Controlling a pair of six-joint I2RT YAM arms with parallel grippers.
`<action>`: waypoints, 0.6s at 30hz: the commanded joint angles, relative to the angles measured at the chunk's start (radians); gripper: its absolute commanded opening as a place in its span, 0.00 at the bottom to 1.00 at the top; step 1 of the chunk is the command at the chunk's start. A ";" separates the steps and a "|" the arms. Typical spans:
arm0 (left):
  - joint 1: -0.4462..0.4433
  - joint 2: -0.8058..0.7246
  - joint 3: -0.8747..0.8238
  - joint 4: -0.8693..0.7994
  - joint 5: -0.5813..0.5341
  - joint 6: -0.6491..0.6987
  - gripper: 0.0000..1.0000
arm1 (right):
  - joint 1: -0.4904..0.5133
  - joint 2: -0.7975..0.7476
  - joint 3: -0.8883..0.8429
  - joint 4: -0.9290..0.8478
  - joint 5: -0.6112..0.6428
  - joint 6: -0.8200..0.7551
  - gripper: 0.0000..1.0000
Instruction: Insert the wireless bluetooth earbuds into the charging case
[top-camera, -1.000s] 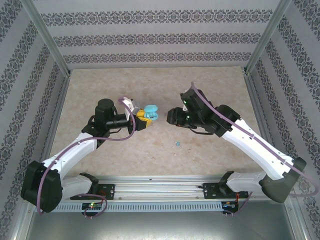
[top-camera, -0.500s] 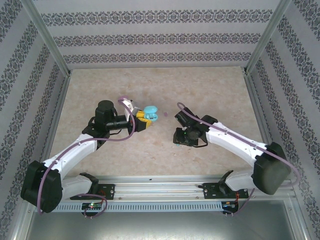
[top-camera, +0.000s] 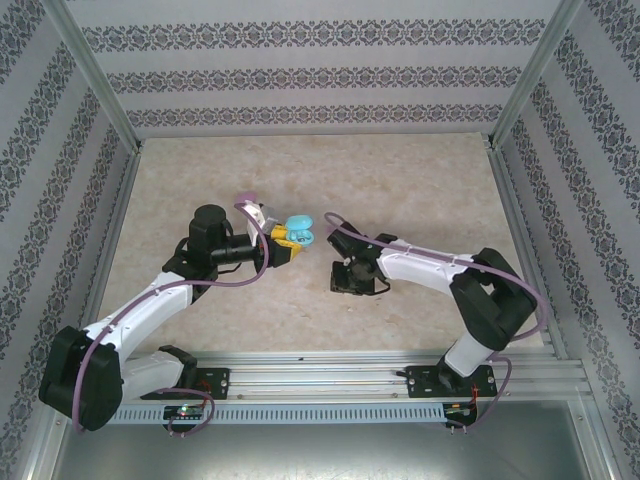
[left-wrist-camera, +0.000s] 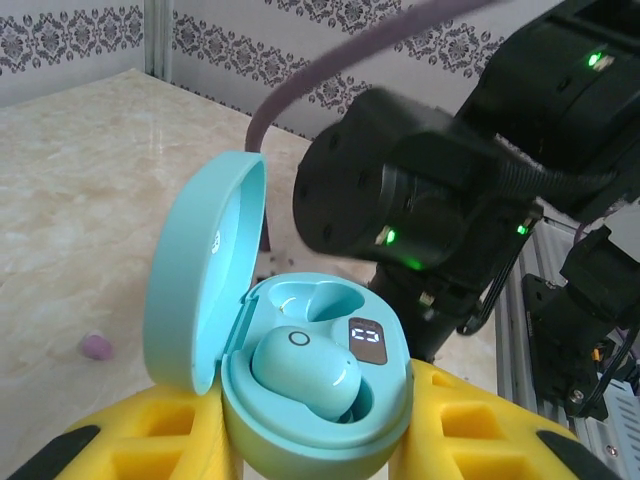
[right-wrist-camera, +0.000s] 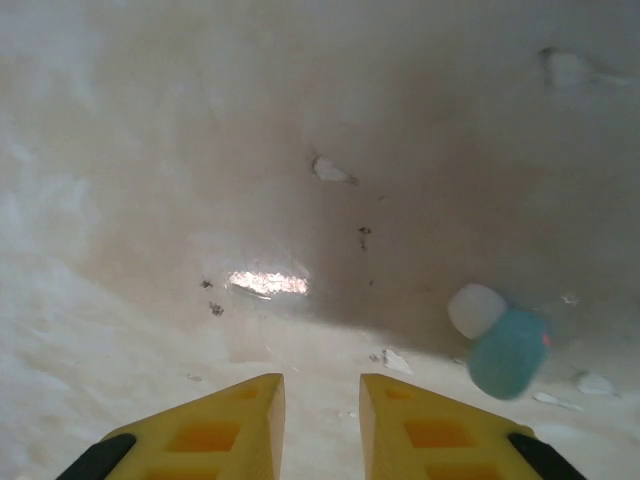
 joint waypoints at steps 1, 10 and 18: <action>-0.003 -0.018 -0.007 -0.008 0.002 0.019 0.19 | 0.014 0.034 -0.005 -0.009 0.015 0.023 0.27; -0.004 0.004 -0.002 0.002 0.001 0.033 0.19 | -0.015 -0.025 -0.049 -0.075 0.113 0.044 0.31; -0.003 -0.002 0.001 -0.010 -0.005 0.041 0.19 | -0.045 -0.011 -0.030 -0.097 0.127 0.011 0.31</action>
